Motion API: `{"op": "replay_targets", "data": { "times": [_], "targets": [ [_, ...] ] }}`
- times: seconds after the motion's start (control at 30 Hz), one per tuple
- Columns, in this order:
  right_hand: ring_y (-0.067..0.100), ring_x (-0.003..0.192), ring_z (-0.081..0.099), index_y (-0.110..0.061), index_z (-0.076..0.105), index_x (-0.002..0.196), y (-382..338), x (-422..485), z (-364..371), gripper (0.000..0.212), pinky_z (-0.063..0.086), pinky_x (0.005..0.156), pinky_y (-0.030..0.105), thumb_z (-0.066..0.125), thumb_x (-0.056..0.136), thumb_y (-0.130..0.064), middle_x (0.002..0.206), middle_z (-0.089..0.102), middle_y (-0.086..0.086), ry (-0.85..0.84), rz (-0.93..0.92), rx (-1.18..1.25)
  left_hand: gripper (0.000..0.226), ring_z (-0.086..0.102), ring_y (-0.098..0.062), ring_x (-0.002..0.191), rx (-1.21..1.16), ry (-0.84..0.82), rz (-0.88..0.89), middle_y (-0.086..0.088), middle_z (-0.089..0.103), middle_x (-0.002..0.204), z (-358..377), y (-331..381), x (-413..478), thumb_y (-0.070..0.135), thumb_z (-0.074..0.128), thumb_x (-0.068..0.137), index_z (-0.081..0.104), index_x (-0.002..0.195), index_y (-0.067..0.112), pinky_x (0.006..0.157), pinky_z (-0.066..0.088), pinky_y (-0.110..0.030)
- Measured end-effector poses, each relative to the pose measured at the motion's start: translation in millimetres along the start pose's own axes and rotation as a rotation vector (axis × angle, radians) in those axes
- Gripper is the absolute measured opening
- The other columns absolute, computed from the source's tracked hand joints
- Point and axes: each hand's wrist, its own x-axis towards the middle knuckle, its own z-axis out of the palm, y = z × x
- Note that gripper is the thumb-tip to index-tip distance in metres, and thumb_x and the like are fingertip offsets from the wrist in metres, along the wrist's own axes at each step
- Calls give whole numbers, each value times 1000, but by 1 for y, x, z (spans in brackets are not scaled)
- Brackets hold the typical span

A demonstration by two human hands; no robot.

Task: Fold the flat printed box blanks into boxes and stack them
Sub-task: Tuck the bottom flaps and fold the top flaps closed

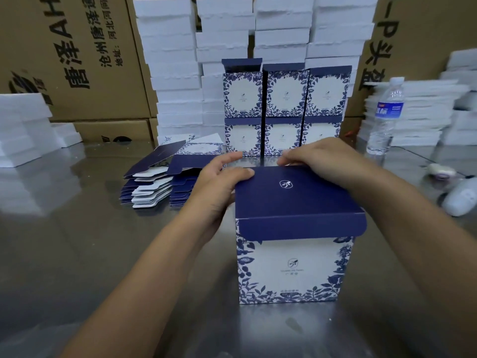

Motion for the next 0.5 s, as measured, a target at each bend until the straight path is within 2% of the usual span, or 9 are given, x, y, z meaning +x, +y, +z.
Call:
{"op": "replay_targets", "data": {
  "times": [0.07, 0.17, 0.23, 0.3, 0.4, 0.5],
  "targets": [
    [6, 44, 60, -15, 76, 75, -3, 1, 3, 26, 43, 39, 12, 69, 82, -39, 63, 71, -2, -13, 6, -81, 23, 65, -12, 67, 68, -18, -60, -9, 68, 99, 1, 6, 4, 6, 63, 85, 63, 103, 21, 62, 56, -23],
    [5, 39, 58, -14, 74, 73, -3, 2, 6, 26, 40, 36, 12, 74, 77, -40, 53, 68, -3, -56, 7, -71, 12, 66, -20, 81, 226, -47, -105, -11, 72, 97, 4, 15, 11, 9, 65, 84, 70, 93, 16, 87, 53, -37],
    [5, 39, 58, -14, 74, 73, -4, 2, 6, 25, 40, 36, 12, 74, 77, -39, 52, 67, -4, -71, 4, -59, 12, 68, -25, 94, 344, -88, -153, -11, 73, 99, 8, 21, 16, 15, 65, 84, 73, 92, 11, 97, 48, -44],
    [5, 39, 57, -13, 74, 73, -4, 2, 6, 24, 40, 36, 12, 74, 78, -37, 52, 67, -4, -73, 1, -63, 20, 68, -27, 98, 442, -119, -228, -10, 74, 97, 12, 25, 20, 23, 65, 84, 72, 96, 9, 97, 49, -46],
    [4, 37, 56, -14, 73, 70, -5, 2, 6, 23, 38, 34, 11, 73, 79, -35, 49, 65, -6, -73, 4, -58, 15, 69, -23, 81, 499, -112, -265, -5, 75, 83, 13, 27, 24, 26, 66, 83, 71, 87, 12, 90, 52, -43],
    [3, 35, 55, -15, 71, 69, -5, 3, 6, 21, 36, 33, 10, 73, 80, -33, 46, 64, -7, -74, 11, -43, 12, 68, -23, 78, 460, -107, -241, -7, 75, 85, 13, 24, 24, 22, 68, 82, 72, 85, 11, 88, 52, -42]
  ]
}}
